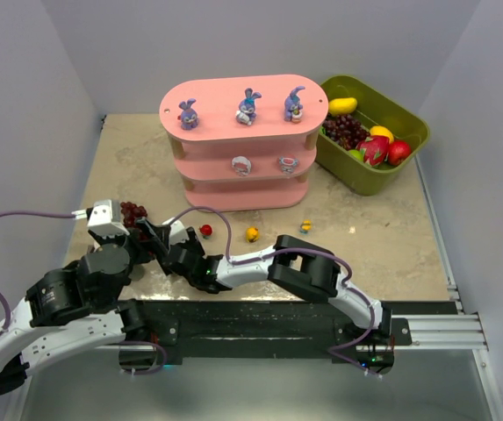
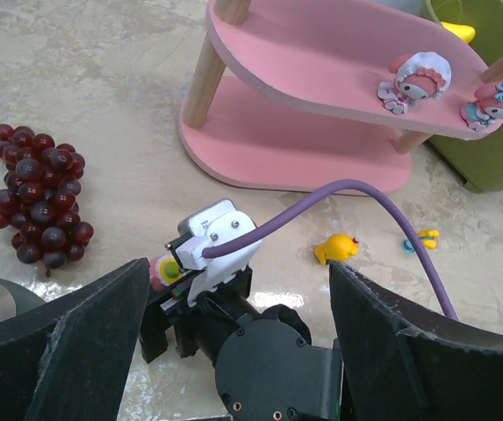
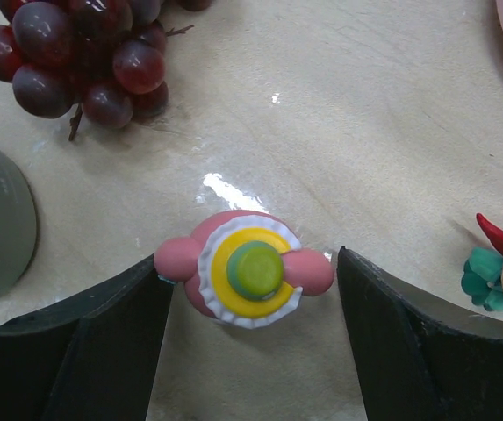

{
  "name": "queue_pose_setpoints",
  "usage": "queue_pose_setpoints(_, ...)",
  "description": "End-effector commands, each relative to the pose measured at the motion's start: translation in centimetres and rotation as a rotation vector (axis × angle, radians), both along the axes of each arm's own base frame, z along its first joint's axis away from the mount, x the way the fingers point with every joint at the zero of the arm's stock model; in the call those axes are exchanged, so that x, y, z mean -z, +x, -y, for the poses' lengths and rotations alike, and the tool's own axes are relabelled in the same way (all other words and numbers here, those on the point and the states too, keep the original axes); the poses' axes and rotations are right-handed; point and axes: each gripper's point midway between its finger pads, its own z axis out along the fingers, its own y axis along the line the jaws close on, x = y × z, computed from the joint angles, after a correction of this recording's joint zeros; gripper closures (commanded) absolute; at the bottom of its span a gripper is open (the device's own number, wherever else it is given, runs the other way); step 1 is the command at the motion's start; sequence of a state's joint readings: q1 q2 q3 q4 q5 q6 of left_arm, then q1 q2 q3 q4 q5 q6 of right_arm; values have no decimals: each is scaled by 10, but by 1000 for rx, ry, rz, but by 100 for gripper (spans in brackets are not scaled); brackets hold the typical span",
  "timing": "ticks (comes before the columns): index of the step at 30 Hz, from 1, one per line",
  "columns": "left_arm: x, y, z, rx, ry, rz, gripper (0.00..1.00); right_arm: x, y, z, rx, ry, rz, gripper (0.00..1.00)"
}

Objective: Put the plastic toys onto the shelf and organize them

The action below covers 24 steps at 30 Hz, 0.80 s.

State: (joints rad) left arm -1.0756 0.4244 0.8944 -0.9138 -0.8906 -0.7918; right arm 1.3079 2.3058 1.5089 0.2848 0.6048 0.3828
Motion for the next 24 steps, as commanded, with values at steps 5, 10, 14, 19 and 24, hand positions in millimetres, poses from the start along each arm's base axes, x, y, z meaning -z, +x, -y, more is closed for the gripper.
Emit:
queue_pose_setpoints(5,-5,2,-3,-19,-20,25,13,9,9,0,58,-1,1,35)
queue_pose_setpoints(10,-5,2,-4,-19,-22,26,13,2,9,1,58,6,9,54)
queue_pose_setpoints(14,-5,2,-4,-23,-22,26,13,-20,9,4,63,34,20,65)
queue_pose_setpoints(19,-5,1,-6,-23,-30,28,13,-34,10,6,61,41,31,64)
queue_pose_setpoints(24,-5,0,-7,-25,-34,31,13,-36,7,0,26,67,32,36)
